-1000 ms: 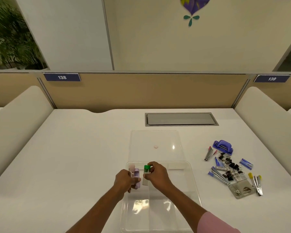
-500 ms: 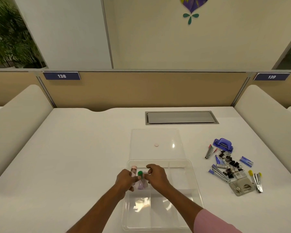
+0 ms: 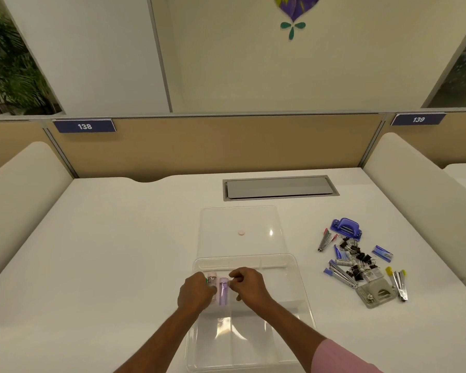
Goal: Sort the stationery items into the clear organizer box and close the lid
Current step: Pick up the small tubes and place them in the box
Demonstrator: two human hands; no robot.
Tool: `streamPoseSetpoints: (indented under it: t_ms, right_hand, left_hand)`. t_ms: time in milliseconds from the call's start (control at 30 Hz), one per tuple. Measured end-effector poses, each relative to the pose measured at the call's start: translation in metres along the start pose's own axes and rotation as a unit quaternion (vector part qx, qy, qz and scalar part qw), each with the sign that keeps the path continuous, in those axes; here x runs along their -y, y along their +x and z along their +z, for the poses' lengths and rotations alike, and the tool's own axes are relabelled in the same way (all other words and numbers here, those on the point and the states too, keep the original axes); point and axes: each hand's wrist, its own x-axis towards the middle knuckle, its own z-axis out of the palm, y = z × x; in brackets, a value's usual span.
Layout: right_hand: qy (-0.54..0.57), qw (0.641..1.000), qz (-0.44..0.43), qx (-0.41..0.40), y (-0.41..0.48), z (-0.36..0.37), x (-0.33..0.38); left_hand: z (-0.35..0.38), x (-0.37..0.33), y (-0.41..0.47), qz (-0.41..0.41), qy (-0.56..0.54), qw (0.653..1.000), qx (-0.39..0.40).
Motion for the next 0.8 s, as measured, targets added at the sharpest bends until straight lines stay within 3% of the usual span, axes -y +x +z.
streamPoseSetpoints:
  t_ms: [133,333,500,800]
  right_hand:
    - [0.024,1.0,0.003,-0.006,-0.003,-0.009,-0.002]
    - [0.081,0.996,0.008,-0.024,-0.009,-0.036,-0.008]
    - [0.115,0.992,0.008,-0.051,-0.012,-0.071,-0.018]
    - [0.14,0.984,0.029,-0.105,-0.019,-0.137,-0.047]
  left_hand:
    - [0.003,-0.012,-0.002,0.016,0.032,0.998,-0.044]
    - [0.016,-0.042,0.0,0.055,-0.043,0.995,-0.068]
    - [0.032,-0.076,-0.004,0.088,-0.127,0.988,-0.026]
    - [0.069,-0.147,-0.014,0.132,-0.149,0.979,0.043]
